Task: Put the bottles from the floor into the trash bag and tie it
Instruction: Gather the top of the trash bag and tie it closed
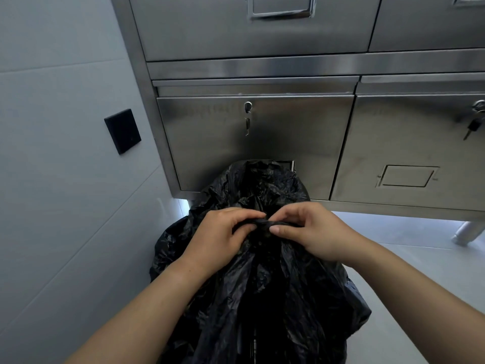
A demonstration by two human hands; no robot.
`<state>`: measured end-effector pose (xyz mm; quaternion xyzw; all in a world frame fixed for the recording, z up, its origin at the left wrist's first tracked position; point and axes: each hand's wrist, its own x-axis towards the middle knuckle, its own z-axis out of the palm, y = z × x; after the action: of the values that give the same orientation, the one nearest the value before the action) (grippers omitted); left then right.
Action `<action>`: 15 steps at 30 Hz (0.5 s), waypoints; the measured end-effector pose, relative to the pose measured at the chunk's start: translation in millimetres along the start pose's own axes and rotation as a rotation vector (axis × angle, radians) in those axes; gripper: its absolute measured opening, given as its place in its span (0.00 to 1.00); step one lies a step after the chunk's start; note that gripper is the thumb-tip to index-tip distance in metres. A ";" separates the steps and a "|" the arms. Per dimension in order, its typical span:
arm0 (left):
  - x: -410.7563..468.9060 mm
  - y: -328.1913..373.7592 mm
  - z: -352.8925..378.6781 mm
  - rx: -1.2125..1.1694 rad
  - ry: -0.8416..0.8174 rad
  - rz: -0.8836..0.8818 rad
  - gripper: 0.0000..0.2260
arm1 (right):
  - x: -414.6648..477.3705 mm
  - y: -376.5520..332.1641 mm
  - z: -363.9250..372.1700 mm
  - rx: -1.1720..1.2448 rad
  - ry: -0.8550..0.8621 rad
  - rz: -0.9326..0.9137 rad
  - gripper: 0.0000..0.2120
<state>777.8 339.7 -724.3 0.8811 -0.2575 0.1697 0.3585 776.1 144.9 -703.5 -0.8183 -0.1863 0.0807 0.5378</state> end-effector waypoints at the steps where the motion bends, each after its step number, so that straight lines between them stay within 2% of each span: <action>1: 0.7 1.8 0.2 -0.002 0.006 0.002 0.13 | -0.3 -0.7 -0.4 0.106 0.015 0.017 0.06; 8: -2.3 14.1 7.0 -0.130 -0.006 -0.084 0.12 | -5.2 -0.6 -1.8 0.424 0.099 0.111 0.08; 12: -5.3 21.7 12.4 -0.260 0.049 -0.193 0.12 | -5.4 0.5 -0.5 0.345 0.140 0.089 0.08; 15: -4.4 22.4 13.8 -0.248 0.060 -0.208 0.14 | -6.1 -0.7 0.4 0.283 0.137 0.061 0.08</action>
<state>763.0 317.6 -723.7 0.8466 -0.1733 0.1246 0.4876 770.2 143.1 -703.5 -0.7432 -0.1111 0.0662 0.6564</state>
